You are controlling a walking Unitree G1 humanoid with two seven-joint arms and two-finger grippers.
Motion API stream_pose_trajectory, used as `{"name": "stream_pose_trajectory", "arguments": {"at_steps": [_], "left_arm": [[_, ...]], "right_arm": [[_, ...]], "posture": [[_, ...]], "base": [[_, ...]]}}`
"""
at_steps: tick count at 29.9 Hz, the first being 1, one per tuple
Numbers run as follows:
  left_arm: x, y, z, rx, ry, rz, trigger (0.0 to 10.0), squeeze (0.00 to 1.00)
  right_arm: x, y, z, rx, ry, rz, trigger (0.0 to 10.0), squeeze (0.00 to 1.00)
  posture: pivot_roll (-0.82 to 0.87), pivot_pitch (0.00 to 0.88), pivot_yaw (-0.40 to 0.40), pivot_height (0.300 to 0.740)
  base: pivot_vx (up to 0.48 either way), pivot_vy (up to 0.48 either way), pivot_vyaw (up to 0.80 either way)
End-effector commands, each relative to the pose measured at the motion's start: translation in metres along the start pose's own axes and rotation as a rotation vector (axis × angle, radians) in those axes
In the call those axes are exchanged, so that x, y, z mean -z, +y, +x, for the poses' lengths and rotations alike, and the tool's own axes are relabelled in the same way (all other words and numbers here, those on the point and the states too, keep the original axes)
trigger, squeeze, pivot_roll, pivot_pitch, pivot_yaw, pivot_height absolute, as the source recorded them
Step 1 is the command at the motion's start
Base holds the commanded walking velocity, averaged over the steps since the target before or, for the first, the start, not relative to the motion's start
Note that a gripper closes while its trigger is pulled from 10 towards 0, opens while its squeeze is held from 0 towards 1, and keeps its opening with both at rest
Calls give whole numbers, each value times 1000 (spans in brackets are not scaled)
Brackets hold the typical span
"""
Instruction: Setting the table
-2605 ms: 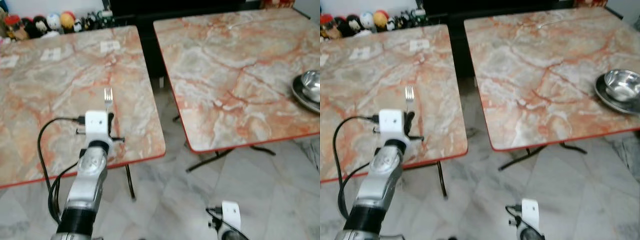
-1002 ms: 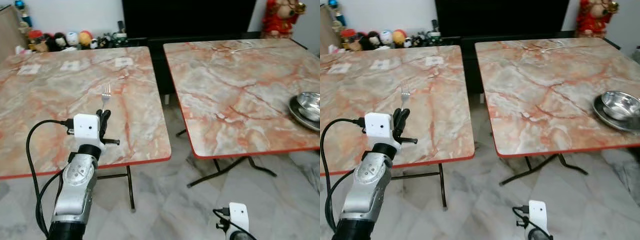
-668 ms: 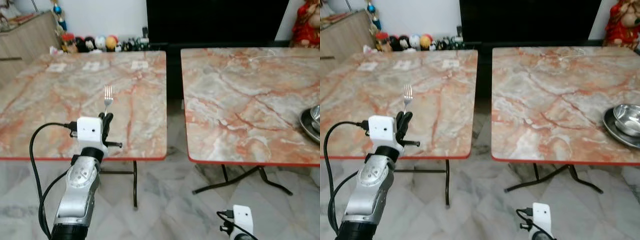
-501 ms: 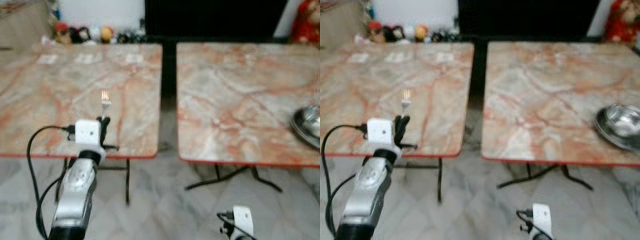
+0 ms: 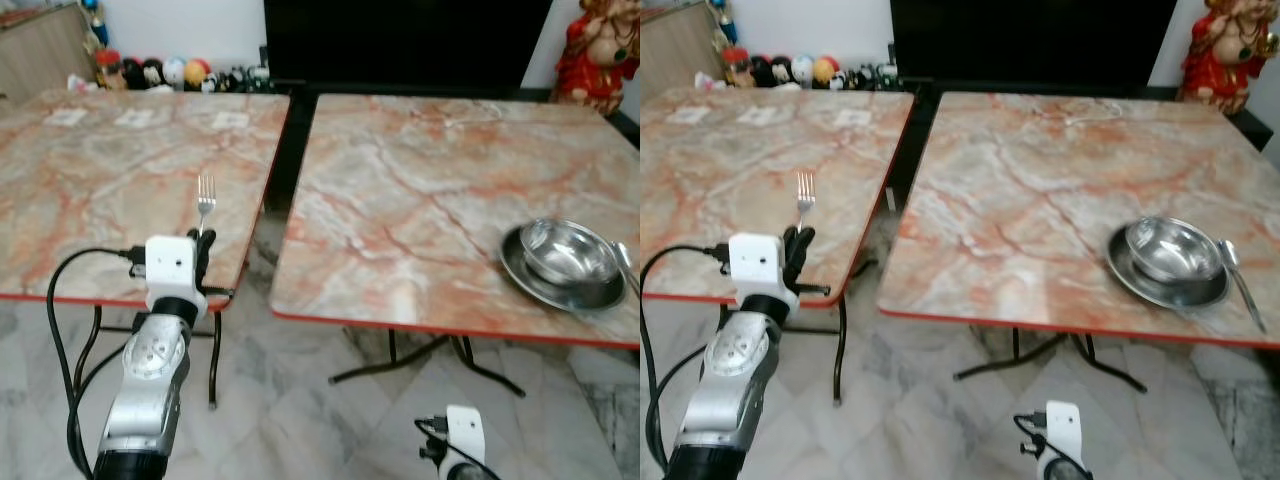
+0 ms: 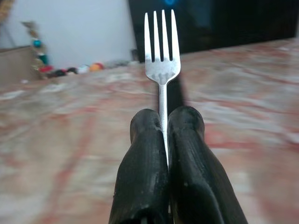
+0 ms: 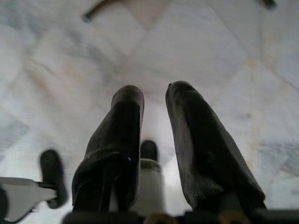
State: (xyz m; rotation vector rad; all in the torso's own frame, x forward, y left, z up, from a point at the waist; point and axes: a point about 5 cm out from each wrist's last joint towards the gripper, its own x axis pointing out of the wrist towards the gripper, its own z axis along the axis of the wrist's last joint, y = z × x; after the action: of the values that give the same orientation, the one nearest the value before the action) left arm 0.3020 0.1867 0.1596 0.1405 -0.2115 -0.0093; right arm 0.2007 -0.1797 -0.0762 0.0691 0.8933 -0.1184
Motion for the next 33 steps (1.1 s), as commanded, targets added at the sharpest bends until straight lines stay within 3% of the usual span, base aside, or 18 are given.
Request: {"name": "stream_pose_trajectory", "arguments": {"at_steps": [1, 25, 33], "left_arm": [[-5, -4, 2, 21, -14, 2, 10000, 0], [-6, -4, 2, 34, -9, 8, 10000, 0], [-7, -5, 2, 44, -8, 11, 10000, 0]], "right_arm": [[1, -6, 0, 19, 4, 7, 10000, 0], [6, -9, -2, 25, 7, 14, 10000, 0], [2, -4, -1, 23, -12, 15, 10000, 0]], "posture": [[33, 41, 16, 740], [26, 49, 24, 740], [23, 55, 26, 740]], "base": [[0, -469, 0], [0, -469, 0], [0, -469, 0]]}}
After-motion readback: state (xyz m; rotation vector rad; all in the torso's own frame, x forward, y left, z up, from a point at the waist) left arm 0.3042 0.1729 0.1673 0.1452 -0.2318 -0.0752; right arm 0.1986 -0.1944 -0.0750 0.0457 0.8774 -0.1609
